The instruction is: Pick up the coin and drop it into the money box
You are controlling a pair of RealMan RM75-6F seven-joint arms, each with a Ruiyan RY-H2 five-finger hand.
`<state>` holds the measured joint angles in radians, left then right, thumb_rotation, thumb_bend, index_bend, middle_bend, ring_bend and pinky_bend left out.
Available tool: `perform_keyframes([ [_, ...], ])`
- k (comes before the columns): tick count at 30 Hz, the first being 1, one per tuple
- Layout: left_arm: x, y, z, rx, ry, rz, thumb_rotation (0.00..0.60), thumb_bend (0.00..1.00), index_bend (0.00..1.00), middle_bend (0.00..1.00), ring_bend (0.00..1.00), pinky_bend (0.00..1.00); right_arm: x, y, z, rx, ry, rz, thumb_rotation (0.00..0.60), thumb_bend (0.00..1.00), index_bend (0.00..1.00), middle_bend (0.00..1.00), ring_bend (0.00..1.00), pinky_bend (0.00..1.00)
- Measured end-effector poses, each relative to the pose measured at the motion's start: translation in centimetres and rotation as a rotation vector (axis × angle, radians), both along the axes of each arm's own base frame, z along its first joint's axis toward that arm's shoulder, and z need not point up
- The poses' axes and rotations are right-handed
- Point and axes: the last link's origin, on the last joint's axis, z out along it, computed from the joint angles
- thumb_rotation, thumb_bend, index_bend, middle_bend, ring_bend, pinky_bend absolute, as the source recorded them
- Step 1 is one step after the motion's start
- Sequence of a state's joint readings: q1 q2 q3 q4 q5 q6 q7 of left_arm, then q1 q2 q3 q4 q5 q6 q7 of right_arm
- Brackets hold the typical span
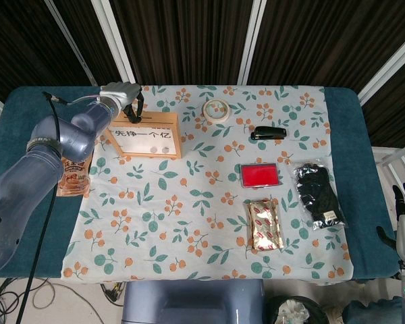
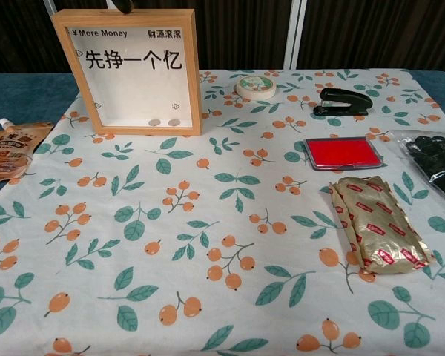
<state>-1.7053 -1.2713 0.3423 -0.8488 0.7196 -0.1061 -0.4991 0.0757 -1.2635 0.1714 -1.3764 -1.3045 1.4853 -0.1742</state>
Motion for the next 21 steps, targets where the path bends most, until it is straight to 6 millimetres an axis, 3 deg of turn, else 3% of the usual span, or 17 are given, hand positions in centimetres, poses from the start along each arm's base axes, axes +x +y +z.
perform_keyframes([
  [21, 0.15, -0.06, -0.17, -0.011, 0.019, 0.005, 0.6, 0.63, 0.59, 0.04, 0.0, 0.0, 0.01, -0.01, 0.14, -0.005, -0.001, -0.002, 0.6, 0.3, 0.0, 0.0, 0.0, 0.0],
])
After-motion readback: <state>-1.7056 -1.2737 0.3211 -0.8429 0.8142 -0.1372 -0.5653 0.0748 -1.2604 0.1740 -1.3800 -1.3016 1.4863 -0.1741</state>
